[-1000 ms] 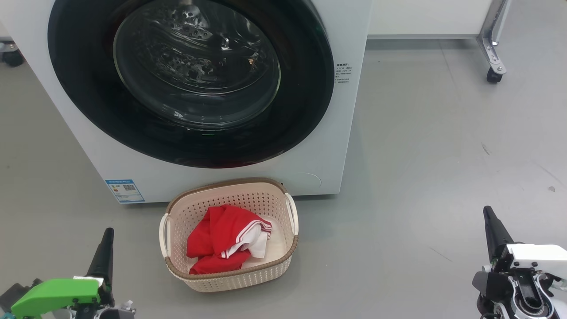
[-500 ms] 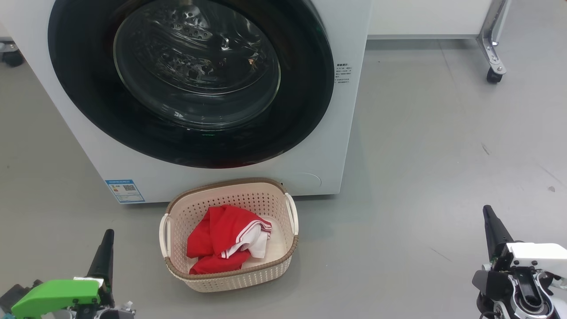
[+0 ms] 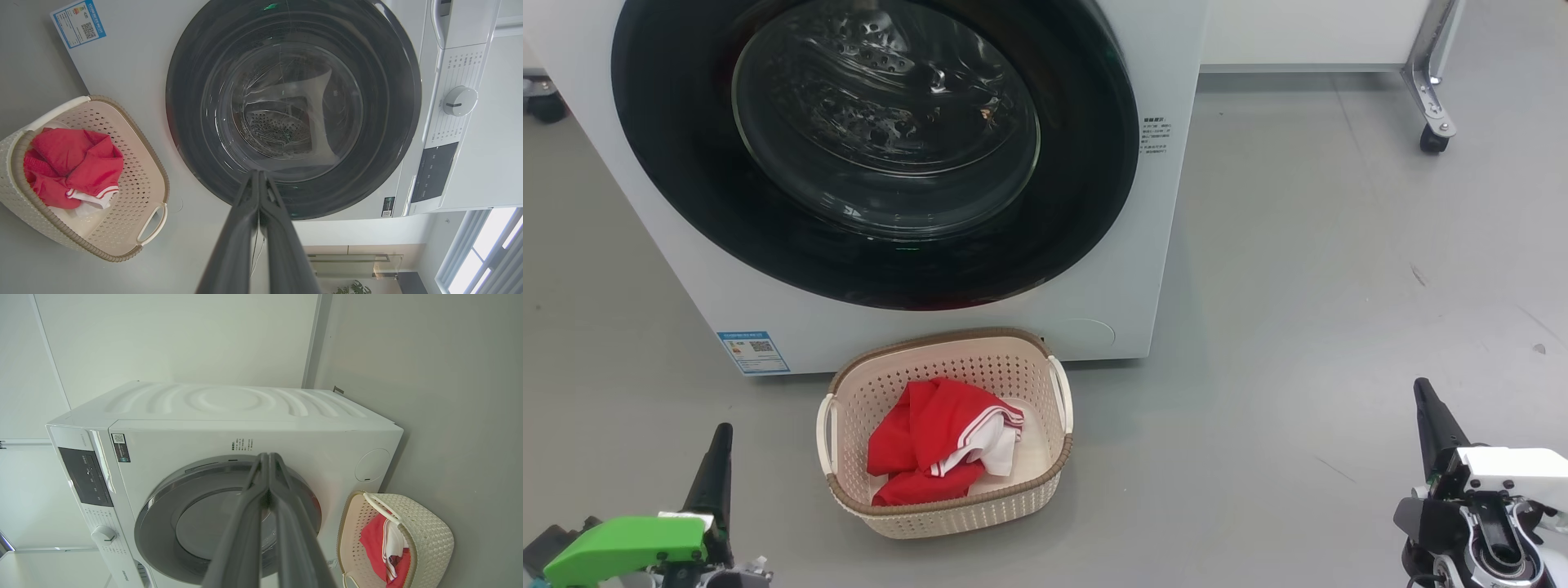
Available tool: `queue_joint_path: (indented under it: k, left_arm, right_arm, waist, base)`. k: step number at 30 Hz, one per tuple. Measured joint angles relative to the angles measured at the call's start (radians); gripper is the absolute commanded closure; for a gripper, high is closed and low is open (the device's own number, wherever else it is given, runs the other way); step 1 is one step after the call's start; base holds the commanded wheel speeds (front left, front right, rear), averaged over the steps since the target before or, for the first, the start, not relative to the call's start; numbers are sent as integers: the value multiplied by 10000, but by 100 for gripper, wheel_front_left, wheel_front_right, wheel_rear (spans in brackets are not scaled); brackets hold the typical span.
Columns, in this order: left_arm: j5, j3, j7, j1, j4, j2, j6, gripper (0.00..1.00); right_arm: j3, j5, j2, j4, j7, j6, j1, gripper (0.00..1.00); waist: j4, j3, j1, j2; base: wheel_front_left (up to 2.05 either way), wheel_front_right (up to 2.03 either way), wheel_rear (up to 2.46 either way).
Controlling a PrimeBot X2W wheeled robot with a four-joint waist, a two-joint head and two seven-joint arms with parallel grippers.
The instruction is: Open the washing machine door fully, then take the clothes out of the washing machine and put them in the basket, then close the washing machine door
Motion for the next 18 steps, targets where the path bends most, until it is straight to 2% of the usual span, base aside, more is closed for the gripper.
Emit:
queue_joint_path:
  k: [18]
  left_arm:
    - [0, 15, 2, -20, 59, -2, -2, 100]
  right_arm:
    - [-17, 0, 2, 48, 13, 4, -8, 100]
  waist:
    - [0, -2, 0, 0]
  base:
    - [0, 0, 0]
